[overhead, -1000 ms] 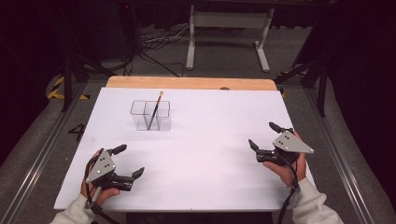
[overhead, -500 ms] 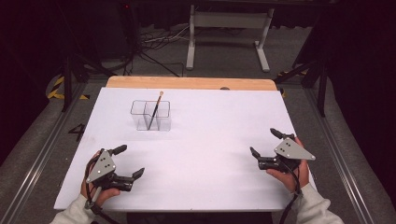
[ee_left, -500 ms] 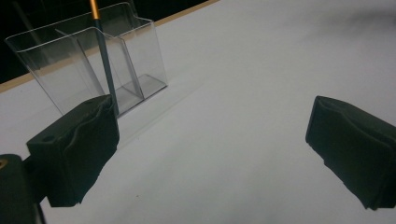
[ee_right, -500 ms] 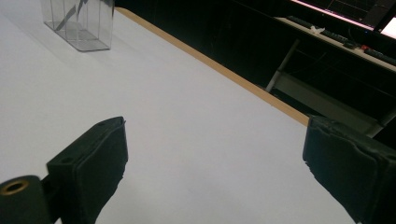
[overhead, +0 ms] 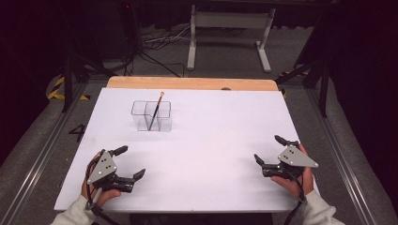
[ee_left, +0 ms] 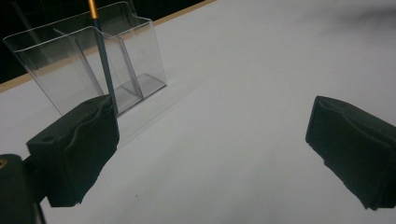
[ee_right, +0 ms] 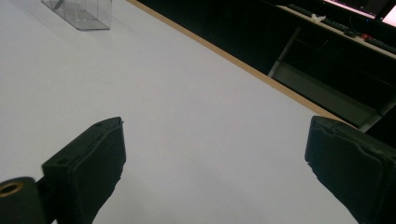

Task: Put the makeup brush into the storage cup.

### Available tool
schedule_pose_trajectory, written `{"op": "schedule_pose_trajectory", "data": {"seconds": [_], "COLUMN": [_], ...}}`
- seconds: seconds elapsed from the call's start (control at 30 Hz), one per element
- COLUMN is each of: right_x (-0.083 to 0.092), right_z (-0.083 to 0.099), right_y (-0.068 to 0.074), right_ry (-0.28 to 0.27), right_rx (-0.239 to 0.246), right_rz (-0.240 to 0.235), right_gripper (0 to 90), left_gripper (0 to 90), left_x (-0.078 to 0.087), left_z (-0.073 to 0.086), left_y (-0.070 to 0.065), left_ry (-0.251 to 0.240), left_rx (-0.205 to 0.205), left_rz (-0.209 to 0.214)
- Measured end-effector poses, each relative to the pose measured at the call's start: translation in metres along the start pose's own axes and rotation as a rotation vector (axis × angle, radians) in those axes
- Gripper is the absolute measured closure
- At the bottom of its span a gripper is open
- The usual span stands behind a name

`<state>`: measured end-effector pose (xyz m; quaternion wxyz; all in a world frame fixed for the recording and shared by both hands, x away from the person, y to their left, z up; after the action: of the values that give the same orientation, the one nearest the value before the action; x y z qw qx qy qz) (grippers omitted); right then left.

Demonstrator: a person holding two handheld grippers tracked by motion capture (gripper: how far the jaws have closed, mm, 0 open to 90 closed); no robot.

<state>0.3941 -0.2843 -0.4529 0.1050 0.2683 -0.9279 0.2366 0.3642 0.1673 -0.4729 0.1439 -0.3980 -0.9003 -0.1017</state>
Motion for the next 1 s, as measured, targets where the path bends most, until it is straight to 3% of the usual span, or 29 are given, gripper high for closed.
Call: {"op": "schedule_pose_trajectory", "data": {"seconds": [0.43,0.7,0.87,1.0], "right_x": [0.014,0.02,0.015,0.017], "right_z": [0.018,0.03,0.03,0.025], "right_y": [0.001,0.009,0.019,0.019], "right_ry": [0.027,0.052,0.053,0.025], "right_rx": [-0.036,-0.063,-0.045,-0.057], "right_rz": [-0.001,-0.05,-0.076,-0.063], "right_gripper": [4.2,4.4,4.7,4.9], "left_gripper": [3.4,3.4,3.4,4.0], "left_x": [0.0,-0.001,-0.005,-0.007], "left_z": [0.001,0.0,-0.002,-0.006], "left_y": [0.001,0.002,0.003,0.007], "left_ry": [0.001,0.004,0.004,-0.015], "left_rx": [0.006,0.006,0.008,0.038], "left_rz": [-0.003,-0.008,-0.032,-0.078]}}
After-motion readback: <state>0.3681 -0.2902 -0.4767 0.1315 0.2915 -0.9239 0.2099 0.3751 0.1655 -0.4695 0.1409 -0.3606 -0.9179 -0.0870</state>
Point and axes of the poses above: each handheld gripper's, and its own axes: x roughly backward along the jaws, z roughly out of its underside, y roughly to its left, the point moved 8 cm from there along -x, roughly forward along the jaws, and after that the axes turned 3 degrees about x, right-handed, at the moved point
